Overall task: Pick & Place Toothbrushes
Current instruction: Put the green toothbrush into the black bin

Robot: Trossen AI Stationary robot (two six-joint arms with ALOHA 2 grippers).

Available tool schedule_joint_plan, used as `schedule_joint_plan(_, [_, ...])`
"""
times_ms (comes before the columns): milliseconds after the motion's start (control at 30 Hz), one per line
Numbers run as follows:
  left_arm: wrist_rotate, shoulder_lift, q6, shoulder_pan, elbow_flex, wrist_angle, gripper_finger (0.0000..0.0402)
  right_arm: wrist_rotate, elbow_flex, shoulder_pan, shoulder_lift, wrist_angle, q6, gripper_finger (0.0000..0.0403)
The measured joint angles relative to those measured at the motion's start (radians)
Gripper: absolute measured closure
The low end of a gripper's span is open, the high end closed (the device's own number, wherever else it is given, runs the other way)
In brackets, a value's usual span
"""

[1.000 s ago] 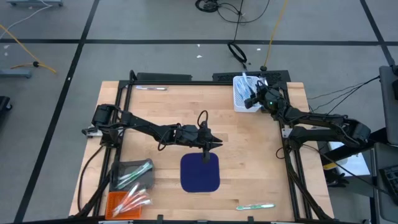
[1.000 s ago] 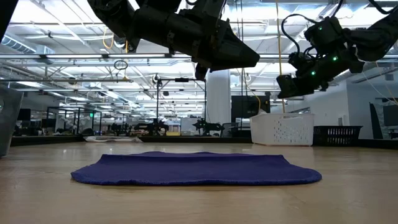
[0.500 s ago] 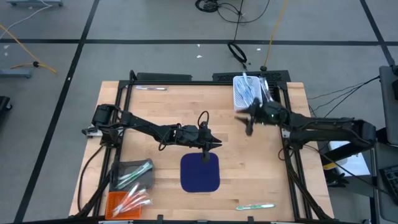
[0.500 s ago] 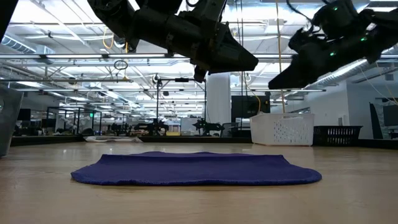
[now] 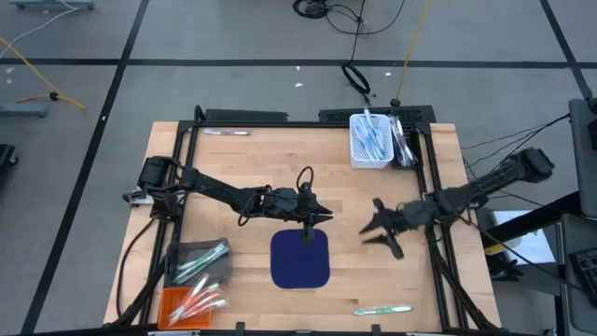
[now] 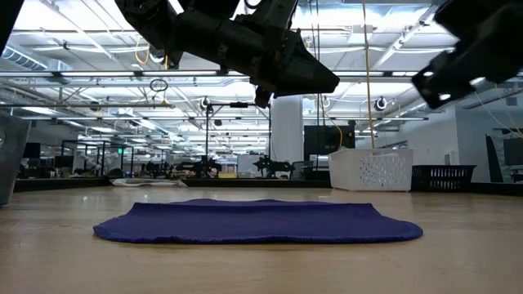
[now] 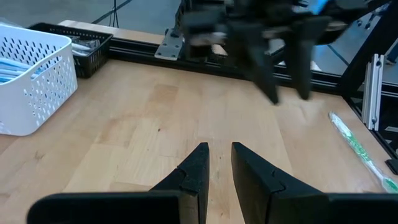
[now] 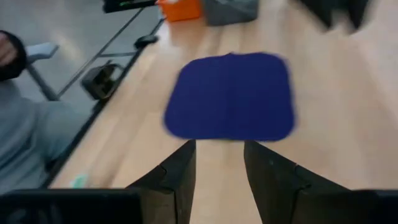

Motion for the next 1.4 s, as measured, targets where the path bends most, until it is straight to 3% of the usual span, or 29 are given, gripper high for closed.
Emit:
schedule_joint_plan(267, [0.0, 0.0, 0.0, 0.003, 0.0, 0.001, 0.0334, 0.204, 0.0, 0.326, 0.142, 0.137, 0.189, 0.0286])
schedule_joint_plan(533, [-0.001, 0.0, 0.0, 0.004, 0.0, 0.001, 0.0334, 0.322, 0.0, 0.517, 0.395, 0.419, 0.306, 0.0287])
schedule_joint_plan(700, [-0.001, 0.0, 0.0, 0.004, 0.0, 0.001, 0.0334, 0.375, 0.005, 0.581, 0.544, 0.565, 0.358, 0.0287])
schedule_joint_plan(833, [-0.009, 0.0, 0.0, 0.004, 0.0, 0.001, 0.0334, 0.379, 0.079, 0.612, 0.649, 0.571, 0.378, 0.0287])
schedule_joint_plan(1100, [-0.043, 0.0, -0.001, 0.004, 0.0, 0.001, 0.0334, 0.374, 0.224, 0.64, 0.79, 0.4, 0.444, 0.0287])
schedule_joint_plan(1400, [-0.043, 0.0, -0.008, 0.004, 0.0, 0.001, 0.0334, 0.362, 0.254, 0.64, 0.88, 0.382, 0.544, 0.0287])
